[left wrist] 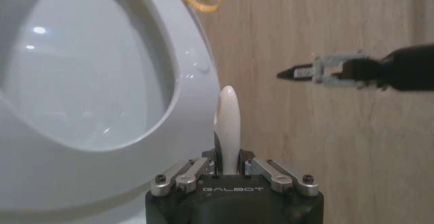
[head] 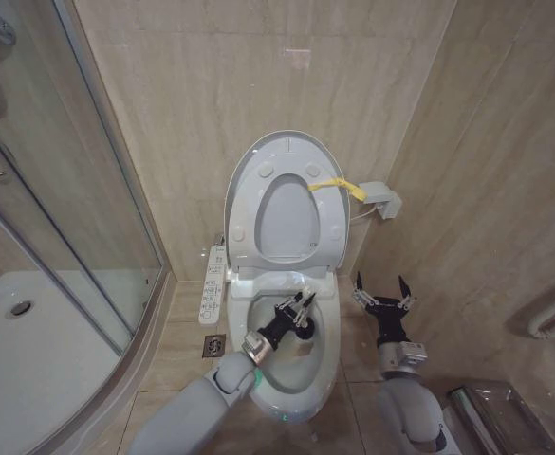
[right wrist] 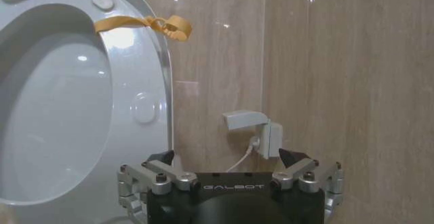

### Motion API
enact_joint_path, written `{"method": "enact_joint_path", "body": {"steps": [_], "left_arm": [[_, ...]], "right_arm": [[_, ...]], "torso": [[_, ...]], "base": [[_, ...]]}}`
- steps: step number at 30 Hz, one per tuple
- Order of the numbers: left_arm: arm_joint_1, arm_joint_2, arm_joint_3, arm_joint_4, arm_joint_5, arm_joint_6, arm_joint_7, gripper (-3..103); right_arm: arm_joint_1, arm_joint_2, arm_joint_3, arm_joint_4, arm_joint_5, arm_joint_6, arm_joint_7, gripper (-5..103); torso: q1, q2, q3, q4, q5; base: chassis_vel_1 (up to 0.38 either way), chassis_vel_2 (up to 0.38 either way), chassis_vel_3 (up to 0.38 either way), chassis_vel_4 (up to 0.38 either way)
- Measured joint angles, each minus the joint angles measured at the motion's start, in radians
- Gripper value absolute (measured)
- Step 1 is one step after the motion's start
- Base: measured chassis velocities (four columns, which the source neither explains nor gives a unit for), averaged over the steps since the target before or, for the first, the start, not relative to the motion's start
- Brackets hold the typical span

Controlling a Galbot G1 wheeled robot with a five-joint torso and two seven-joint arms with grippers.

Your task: Open the toilet lid, clean the toilet bowl with a toilet brush, close the toilet lid, and flush.

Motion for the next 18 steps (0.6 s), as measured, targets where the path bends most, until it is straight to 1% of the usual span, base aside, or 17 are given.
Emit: {"method": "enact_joint_path", "body": {"steps": [3,7,10,11,14,18], "left_arm": [[0.005,-0.001,0.004,-0.01,-0.002,0.008,-0.002,19],[0.016,-0.018,0.006,0.025,-0.022,0.007,0.006,19],[0.021,-0.033,0.004,0.096,-0.029,-0.013,0.021,19],[0.021,-0.033,0.004,0.096,-0.029,-0.013,0.021,19],[0.006,-0.042,-0.007,0.18,-0.026,-0.045,0.039,19],[-0.005,-0.042,-0.013,0.226,-0.025,-0.052,0.042,19]], "right_arm": [[0.0,0.0,0.0,0.0,0.0,0.0,0.0,100],[0.0,0.0,0.0,0.0,0.0,0.0,0.0,100],[0.0,0.0,0.0,0.0,0.0,0.0,0.0,100],[0.0,0.0,0.0,0.0,0.0,0.0,0.0,100],[0.0,0.0,0.0,0.0,0.0,0.0,0.0,100],[0.0,0.0,0.0,0.0,0.0,0.0,0.0,100]], "torso": [[0.0,0.0,0.0,0.0001,0.0],[0.0,0.0,0.0,0.0001,0.0],[0.0,0.0,0.0,0.0002,-0.0001],[0.0,0.0,0.0,0.0002,-0.0001],[0.0,0.0,0.0,0.0,-0.0006],[0.0,0.0,0.0,-0.0001,-0.0003]], "base": [[0.0,0.0,0.0,0.0],[0.0,0.0,0.0,0.0],[0.0,0.0,0.0,0.0],[0.0,0.0,0.0,0.0],[0.0,0.0,0.0,0.0],[0.0,0.0,0.0,0.0]]}}
